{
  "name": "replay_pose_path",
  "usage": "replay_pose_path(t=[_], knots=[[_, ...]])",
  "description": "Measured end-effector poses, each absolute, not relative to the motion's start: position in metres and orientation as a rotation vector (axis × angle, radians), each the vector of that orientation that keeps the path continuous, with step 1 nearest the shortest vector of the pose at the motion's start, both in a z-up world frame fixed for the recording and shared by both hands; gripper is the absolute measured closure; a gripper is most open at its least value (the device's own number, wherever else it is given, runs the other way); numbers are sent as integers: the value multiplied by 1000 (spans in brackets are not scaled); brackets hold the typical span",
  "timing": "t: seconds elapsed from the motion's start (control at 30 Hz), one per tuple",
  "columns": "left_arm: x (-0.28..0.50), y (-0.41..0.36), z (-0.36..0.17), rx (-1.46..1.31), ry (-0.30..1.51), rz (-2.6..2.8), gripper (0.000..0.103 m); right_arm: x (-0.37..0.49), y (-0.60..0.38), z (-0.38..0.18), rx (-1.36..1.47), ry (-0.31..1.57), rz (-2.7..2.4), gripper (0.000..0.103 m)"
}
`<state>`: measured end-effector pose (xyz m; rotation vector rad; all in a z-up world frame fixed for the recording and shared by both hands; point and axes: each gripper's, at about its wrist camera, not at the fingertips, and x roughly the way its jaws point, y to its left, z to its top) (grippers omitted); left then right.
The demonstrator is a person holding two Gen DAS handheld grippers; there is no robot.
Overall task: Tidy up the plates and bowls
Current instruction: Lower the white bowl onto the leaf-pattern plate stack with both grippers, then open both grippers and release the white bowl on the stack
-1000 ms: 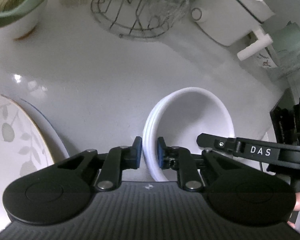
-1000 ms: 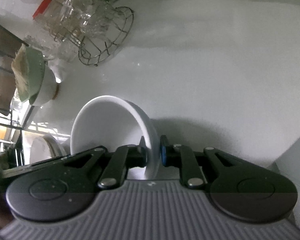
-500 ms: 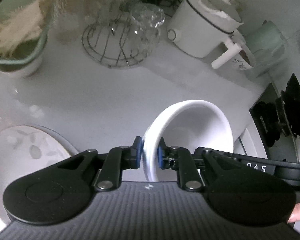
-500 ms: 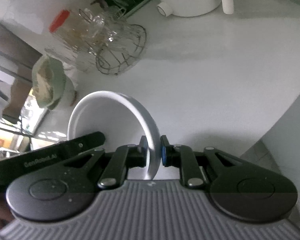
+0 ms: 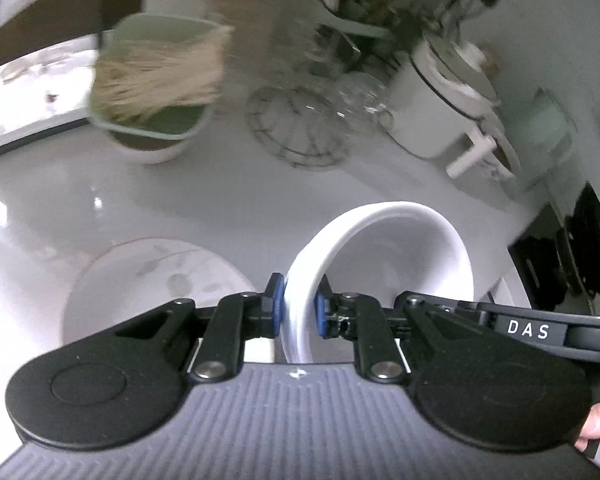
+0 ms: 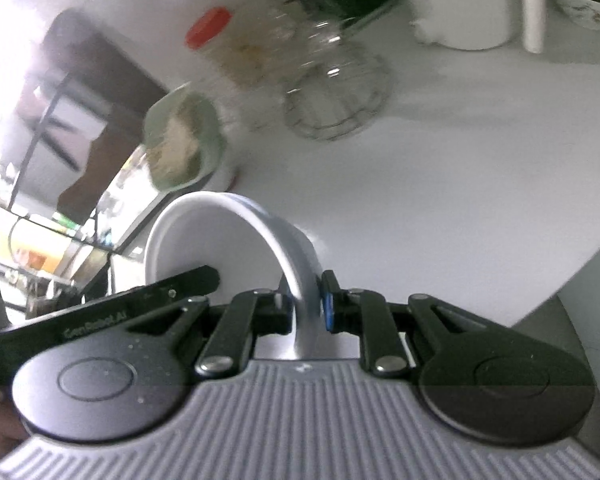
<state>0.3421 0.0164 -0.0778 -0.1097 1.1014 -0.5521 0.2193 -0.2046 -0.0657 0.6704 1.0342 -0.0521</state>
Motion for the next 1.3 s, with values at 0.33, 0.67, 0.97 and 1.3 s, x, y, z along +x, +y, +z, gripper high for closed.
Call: replay_pose_path(t=[0.33, 0.67, 0.97, 1.3], knots=[[324, 84, -93, -218, 1090, -377, 84, 255, -147, -71, 579, 1111, 89, 84], [329, 109, -136, -285, 1125, -225, 84, 292, -112, -109, 487, 1208, 189, 84], [336, 107, -156, -286, 1191, -186, 84, 301, -111, -126, 436, 1227, 220, 84], [316, 90, -94, -197, 1066, -136, 61, 279, -129, -76, 329, 1072, 254, 58]])
